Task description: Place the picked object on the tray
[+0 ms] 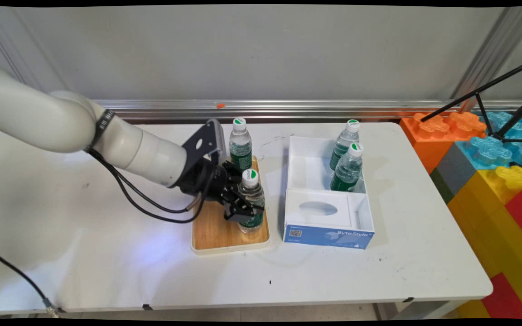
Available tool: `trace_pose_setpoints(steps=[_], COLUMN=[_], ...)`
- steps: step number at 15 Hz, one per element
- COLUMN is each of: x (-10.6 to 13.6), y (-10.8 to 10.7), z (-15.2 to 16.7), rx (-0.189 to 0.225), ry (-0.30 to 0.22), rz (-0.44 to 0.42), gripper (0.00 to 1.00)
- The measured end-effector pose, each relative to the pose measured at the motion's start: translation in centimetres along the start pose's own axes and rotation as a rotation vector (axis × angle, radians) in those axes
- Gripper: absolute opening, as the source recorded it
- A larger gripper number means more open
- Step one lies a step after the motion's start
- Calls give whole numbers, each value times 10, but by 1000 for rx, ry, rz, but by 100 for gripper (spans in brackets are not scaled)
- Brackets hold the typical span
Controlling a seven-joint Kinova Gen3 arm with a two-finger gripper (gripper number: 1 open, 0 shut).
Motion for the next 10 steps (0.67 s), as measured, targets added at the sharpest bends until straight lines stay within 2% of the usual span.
trace_pose_setpoints(steps=[5,6,10], x=[-7,-9,-13], y=[2,2,2], z=[13,14,16], rx=[-10,-13,-22], ry=[1,0,-4], rz=[10,11,13], gripper=[0,100,100])
